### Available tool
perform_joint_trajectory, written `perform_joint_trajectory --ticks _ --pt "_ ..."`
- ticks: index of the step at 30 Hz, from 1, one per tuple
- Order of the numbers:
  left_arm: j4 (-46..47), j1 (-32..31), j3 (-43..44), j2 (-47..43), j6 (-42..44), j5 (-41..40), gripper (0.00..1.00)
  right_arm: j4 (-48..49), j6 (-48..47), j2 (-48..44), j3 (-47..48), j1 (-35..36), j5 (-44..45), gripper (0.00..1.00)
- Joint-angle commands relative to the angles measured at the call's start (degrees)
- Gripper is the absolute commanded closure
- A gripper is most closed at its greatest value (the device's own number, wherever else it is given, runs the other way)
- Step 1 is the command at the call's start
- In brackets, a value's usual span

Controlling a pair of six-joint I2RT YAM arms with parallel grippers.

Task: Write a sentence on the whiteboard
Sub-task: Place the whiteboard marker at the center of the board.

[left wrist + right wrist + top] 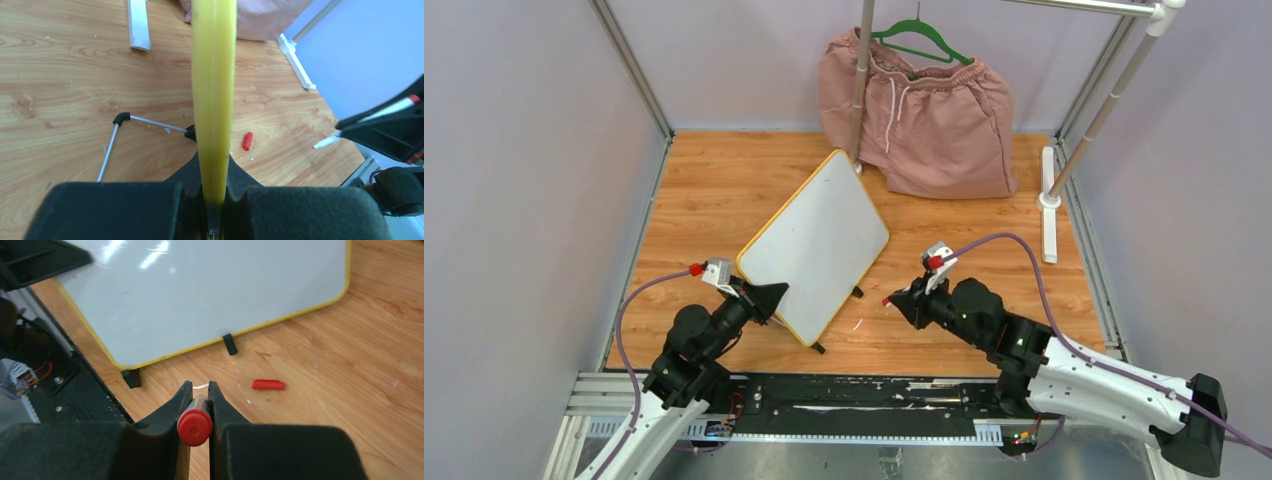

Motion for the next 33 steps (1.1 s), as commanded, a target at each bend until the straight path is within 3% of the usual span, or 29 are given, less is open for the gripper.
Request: perform_joint_trajectory --ticks 1,4,8,11,14,23,33 --pt "-0.73 -0.55 1.16 -4.23 1.23 0.87 0.95 -7.90 5.90 4.35 5.17 -10.45 -8.18 1.00" --pt "-0.88 -0.54 1.38 -4.23 1.47 0.34 0.96 -17.38 9.63 7.96 11.42 -21.67 -20.46 1.00" --pt "-0.92 -0.49 1.38 -4.23 1.82 -0.51 0.98 -33.39 7.92 17.81 19.42 -33.93 -32.75 1.00" --pt "-0.75 -0.53 1.27 -4.23 2.10 -0.70 0.98 -34.95 9.01 24.39 18.59 -42.95 -44.38 1.00" --pt "-0.06 -0.52 0.88 -4.23 2.15 0.46 0.98 -34.93 9.51 29.93 18.91 -46.08 -51.07 1.00" --pt "2.34 -0.58 0.19 -4.23 2.22 4.07 0.98 -41.04 2.18 44.52 24.08 -46.32 -48.69 1.00" --pt "3.73 -0.51 -0.53 -4.23 2.40 5.32 0.98 -47.09 -0.88 57.46 31.70 -47.11 -39.40 0.98"
